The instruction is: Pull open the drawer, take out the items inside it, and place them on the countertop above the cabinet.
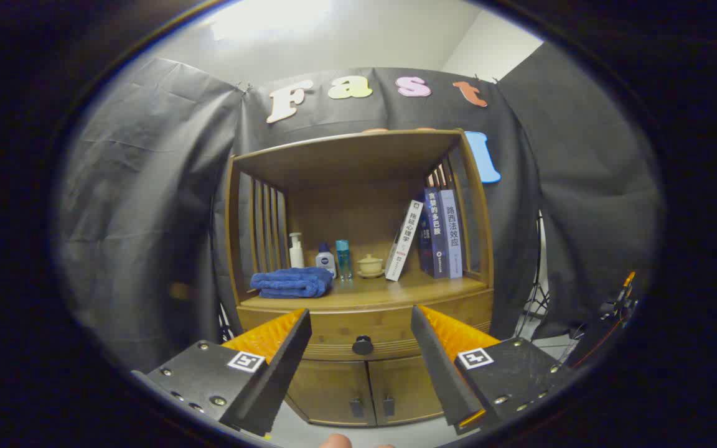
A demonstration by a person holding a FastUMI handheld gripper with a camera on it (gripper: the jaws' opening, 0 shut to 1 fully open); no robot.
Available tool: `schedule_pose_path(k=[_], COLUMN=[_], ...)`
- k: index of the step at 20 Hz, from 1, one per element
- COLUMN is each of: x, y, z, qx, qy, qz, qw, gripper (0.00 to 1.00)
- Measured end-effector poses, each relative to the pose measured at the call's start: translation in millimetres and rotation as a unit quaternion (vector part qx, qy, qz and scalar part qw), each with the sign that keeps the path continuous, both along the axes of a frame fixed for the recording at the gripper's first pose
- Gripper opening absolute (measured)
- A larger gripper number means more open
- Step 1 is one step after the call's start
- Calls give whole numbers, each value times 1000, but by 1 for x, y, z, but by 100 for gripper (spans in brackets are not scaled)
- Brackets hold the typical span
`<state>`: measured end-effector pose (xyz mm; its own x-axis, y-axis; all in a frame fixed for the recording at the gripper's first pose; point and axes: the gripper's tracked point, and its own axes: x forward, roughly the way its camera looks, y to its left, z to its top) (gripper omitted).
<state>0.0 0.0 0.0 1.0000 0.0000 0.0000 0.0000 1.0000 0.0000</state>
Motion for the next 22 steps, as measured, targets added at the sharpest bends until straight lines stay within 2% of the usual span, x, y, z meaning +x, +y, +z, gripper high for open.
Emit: schedule_pose_path(k=[7,15,22], x=[3,9,46], y=[17,18,16], z=[4,-3,-28], qx=[-21,-15,17], qy=[-5,-5,6], qz=[24,29,20], qw=[999,999,1000], gripper=[97,97,97])
